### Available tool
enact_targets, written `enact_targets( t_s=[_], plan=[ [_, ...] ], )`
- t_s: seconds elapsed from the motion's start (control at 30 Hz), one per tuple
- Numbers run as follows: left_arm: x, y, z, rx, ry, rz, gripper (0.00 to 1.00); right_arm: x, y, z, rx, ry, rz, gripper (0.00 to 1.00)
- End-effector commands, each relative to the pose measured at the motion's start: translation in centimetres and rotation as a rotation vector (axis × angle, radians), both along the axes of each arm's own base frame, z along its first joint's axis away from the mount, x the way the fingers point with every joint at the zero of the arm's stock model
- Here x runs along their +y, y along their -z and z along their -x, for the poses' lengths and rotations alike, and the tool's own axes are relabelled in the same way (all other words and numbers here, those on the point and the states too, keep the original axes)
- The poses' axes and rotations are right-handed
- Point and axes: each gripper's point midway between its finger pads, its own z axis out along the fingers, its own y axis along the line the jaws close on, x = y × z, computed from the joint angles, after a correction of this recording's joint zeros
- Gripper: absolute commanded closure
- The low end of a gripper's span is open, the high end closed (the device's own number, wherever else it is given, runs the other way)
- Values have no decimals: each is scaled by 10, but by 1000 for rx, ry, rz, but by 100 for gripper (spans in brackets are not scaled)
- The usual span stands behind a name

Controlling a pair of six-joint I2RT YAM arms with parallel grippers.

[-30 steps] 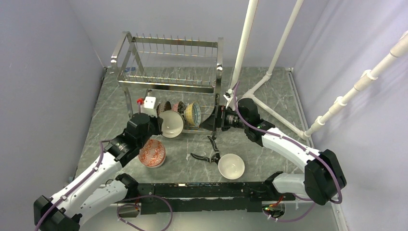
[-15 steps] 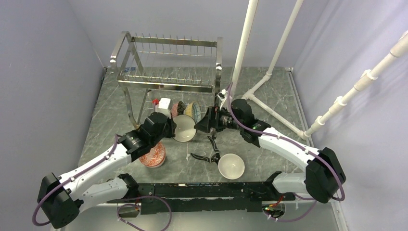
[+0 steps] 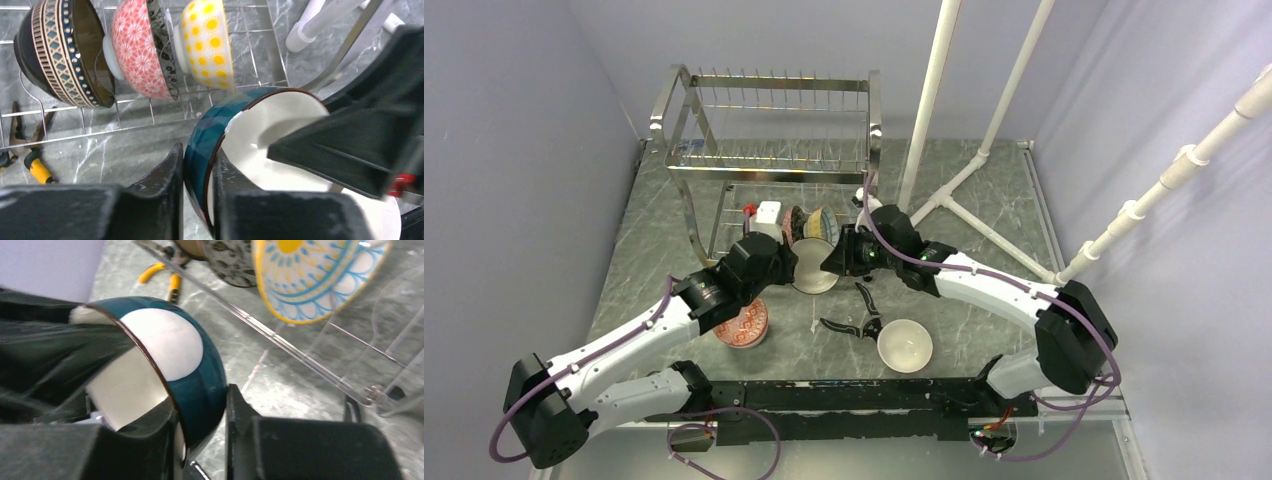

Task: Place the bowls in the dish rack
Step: Adjust the bowl.

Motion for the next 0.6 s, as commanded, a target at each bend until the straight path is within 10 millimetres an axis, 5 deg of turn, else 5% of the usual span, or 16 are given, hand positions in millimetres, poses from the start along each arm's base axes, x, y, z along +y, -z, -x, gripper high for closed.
enact_targets(
  t_s=[0.0, 0.17, 0.37, 0.57],
  plan=[
    [-10, -41, -7, -67, -19, 132, 79, 4, -23, -6, -57, -13, -35, 100],
    [-11, -35, -1, -20, -10, 136, 56, 0, -27, -6, -78, -4, -37, 100],
    [-20, -36, 18, 47, 51, 202, 7, -3, -38, -3, -124, -10, -63, 100],
    [-28, -36, 37, 111, 85, 322, 6, -7, -43, 2, -158, -24, -78, 100]
  ],
)
